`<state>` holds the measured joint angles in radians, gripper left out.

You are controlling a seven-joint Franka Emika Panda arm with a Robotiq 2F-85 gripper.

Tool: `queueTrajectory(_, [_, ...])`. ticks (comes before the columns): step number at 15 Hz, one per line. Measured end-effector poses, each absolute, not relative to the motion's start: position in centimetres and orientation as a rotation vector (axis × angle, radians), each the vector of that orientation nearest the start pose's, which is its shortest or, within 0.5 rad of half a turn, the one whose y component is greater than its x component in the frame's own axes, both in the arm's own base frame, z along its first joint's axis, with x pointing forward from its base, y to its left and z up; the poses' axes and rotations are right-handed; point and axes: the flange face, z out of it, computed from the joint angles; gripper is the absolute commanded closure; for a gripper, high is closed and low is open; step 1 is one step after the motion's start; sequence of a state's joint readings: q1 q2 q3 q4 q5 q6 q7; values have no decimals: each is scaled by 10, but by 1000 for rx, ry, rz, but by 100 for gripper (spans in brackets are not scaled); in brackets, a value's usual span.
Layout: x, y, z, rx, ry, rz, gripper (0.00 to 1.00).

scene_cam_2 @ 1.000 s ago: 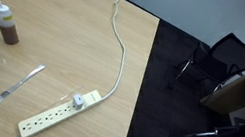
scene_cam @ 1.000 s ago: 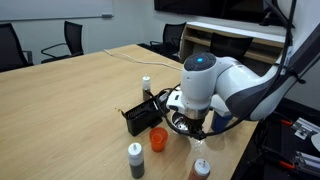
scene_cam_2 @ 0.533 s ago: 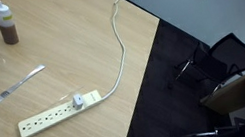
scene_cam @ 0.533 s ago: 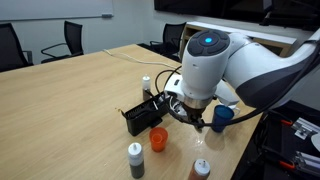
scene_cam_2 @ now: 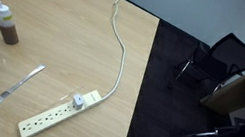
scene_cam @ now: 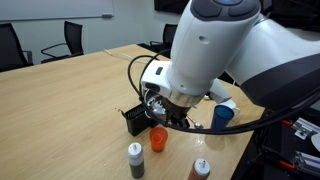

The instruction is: Move the silver pot to the left

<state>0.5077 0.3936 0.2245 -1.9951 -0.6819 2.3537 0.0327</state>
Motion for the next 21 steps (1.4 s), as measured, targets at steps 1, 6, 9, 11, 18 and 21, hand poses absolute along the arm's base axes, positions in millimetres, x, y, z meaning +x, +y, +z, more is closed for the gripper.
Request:
queueTrajectory(1, [458, 408, 273, -2874, -1977, -278, 98])
queueTrajectory(6, [441, 467, 278, -2664, -2179, -334, 98])
queueTrajectory(9, [437, 494, 282, -2564, -2276, -372, 98])
queueTrajectory(11, [432, 511, 288, -2478, -2357, -394, 98])
queueTrajectory(18, [389, 565, 240, -1942, -2679, -286, 98])
queueTrajectory(21, [384, 576, 214, -1706, -2736, -266, 98])
